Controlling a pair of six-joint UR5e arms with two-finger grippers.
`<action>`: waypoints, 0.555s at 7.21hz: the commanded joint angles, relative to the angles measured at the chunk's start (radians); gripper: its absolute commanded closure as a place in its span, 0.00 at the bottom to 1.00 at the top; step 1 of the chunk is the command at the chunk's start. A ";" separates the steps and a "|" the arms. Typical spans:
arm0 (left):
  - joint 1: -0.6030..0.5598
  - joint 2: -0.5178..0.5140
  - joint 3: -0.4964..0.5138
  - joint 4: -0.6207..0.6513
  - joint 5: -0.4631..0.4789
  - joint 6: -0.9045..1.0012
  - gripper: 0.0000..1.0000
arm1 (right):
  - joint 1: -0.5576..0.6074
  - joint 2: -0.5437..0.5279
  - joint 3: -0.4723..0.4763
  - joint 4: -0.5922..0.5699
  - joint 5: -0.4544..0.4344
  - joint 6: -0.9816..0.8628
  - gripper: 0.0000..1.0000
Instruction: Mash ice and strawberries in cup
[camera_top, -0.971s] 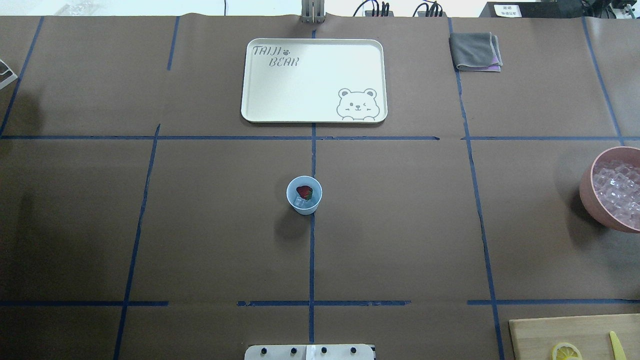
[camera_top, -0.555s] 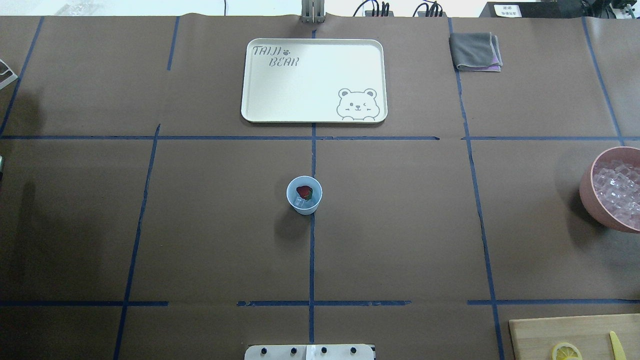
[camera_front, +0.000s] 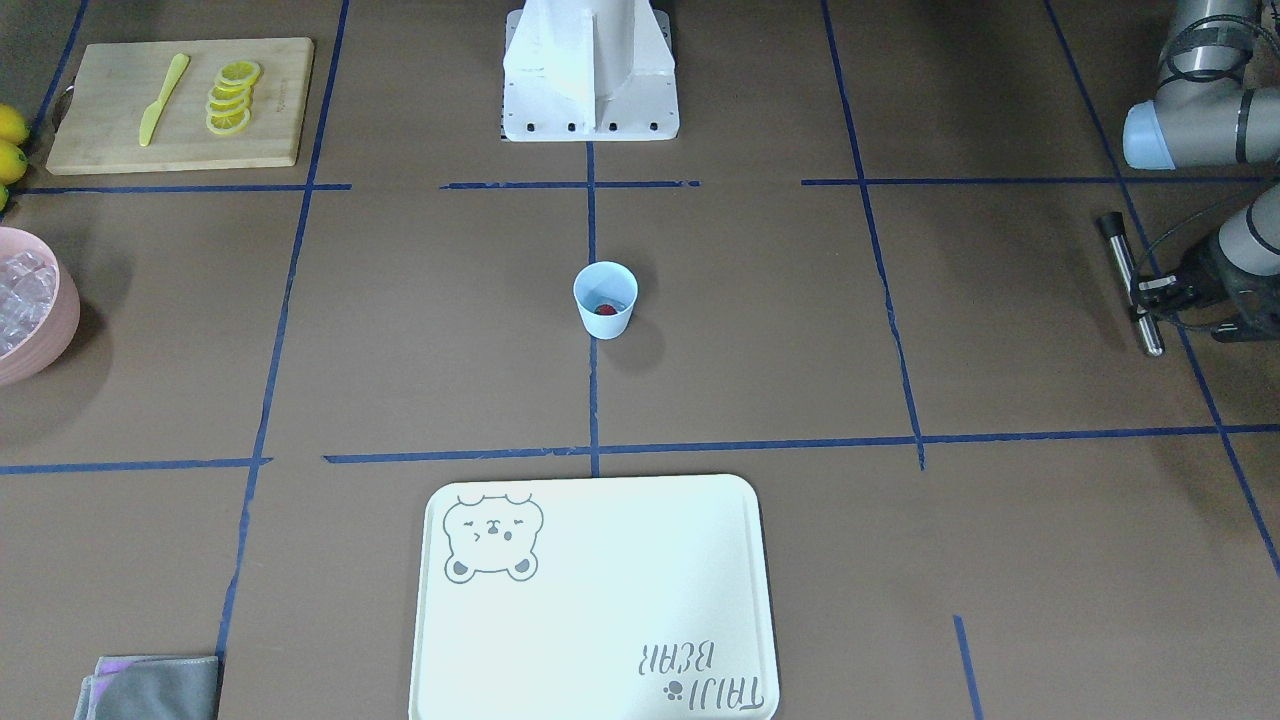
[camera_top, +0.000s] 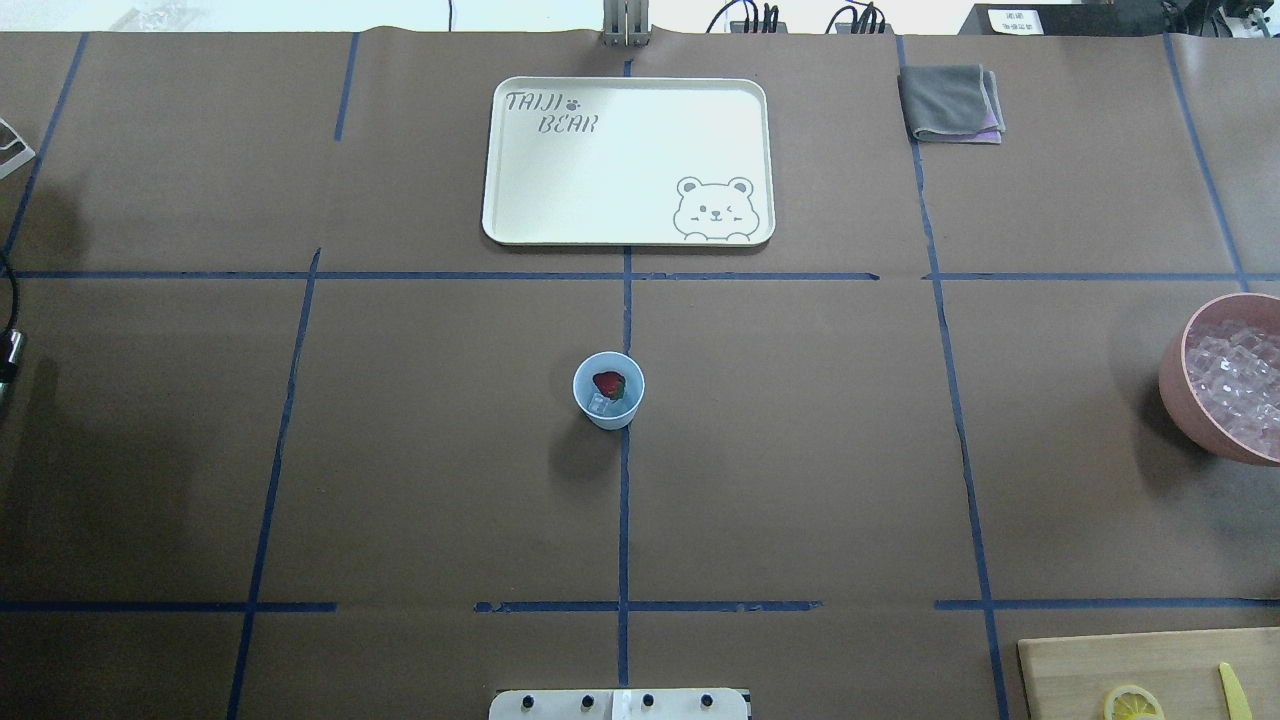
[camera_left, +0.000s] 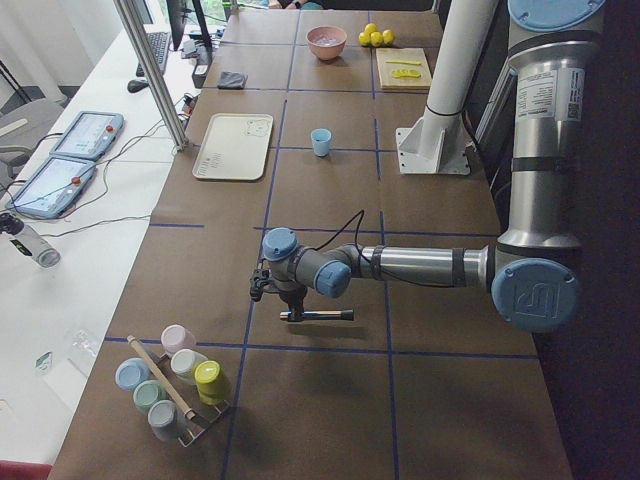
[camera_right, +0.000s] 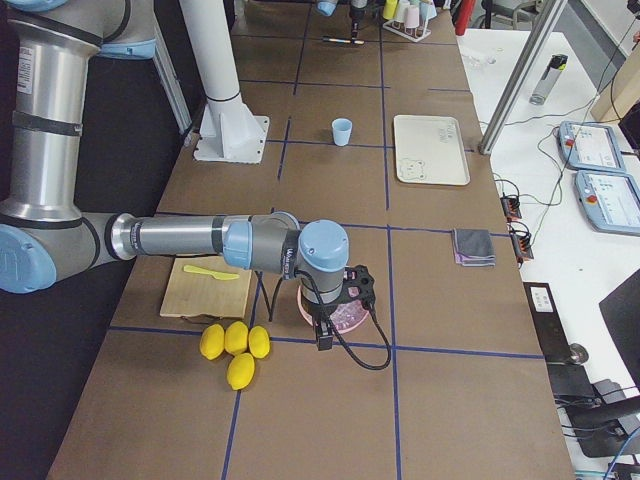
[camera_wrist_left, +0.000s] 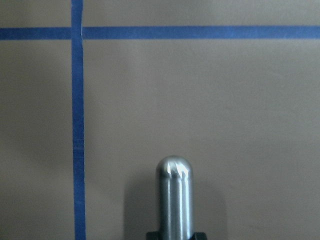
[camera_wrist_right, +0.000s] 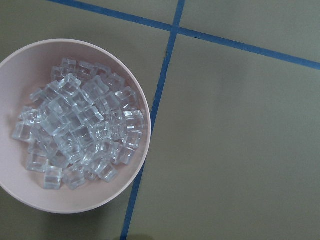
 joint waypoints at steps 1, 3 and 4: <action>0.002 0.000 0.061 -0.079 0.001 0.006 1.00 | 0.001 -0.002 0.000 0.000 0.000 0.000 0.01; 0.009 -0.004 0.097 -0.122 -0.008 0.002 0.97 | -0.001 -0.002 0.000 0.000 0.000 0.000 0.01; 0.009 -0.005 0.097 -0.119 -0.008 0.002 0.89 | 0.001 -0.002 0.000 0.000 0.000 0.000 0.01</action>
